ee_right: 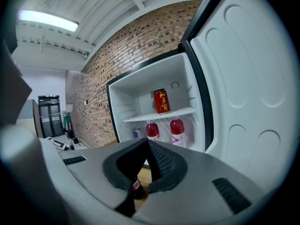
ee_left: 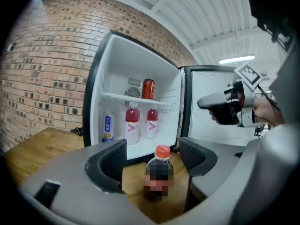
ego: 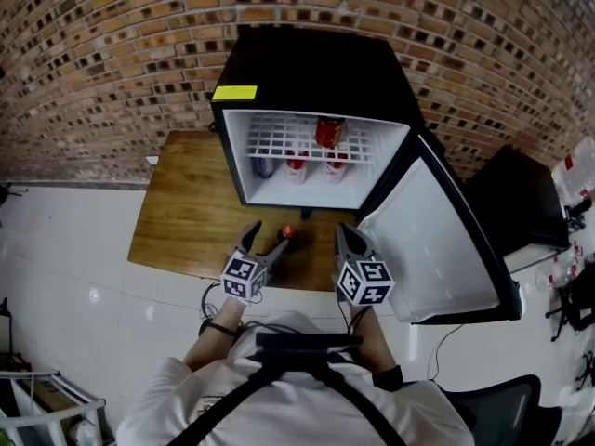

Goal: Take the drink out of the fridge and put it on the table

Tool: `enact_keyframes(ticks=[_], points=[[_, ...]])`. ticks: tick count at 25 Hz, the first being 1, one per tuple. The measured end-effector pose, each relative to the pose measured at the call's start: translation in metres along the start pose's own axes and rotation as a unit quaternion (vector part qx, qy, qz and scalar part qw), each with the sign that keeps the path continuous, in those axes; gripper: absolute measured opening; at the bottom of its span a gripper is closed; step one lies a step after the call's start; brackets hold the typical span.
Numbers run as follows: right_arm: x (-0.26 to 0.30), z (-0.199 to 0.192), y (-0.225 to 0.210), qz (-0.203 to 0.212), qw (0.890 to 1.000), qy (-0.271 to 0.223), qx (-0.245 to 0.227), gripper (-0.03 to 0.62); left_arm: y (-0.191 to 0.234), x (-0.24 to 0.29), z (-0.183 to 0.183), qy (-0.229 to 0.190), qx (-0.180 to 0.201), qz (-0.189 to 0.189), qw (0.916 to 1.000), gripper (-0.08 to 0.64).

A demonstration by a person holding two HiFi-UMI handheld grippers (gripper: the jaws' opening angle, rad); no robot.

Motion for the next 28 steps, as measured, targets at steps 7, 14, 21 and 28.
enact_keyframes(ticks=[7, 14, 21, 28], points=[[0.005, 0.000, 0.005, 0.005, 1.000, 0.005, -0.004, 0.009, 0.002, -0.040, 0.088, -0.102, 0.020, 0.046, 0.9935, 0.006], [0.004, -0.001, 0.003, 0.000, 1.000, 0.008, -0.003, 0.008, -0.005, -0.026, 0.096, -0.049, 0.009, 0.042, 0.9979, 0.002], [-0.001, -0.003, 0.004, 0.001, 1.000, 0.006, -0.005, 0.008, -0.006, -0.022, 0.089, -0.029, 0.000, 0.047, 0.9985, 0.002], [-0.006, -0.009, 0.006, 0.001, 1.000, 0.010, -0.006, 0.008, -0.013, -0.018, 0.076, -0.003, -0.009, 0.042, 0.9991, 0.002]])
Point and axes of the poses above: the fingertips, and each gripper's own axes: x forward along the fingers, y to its left, z out of its top, the point moved 9 cm from there along -x, backward along the fingers, and after that the axes turned 8 degrees about -z, right-handed, at the moved point
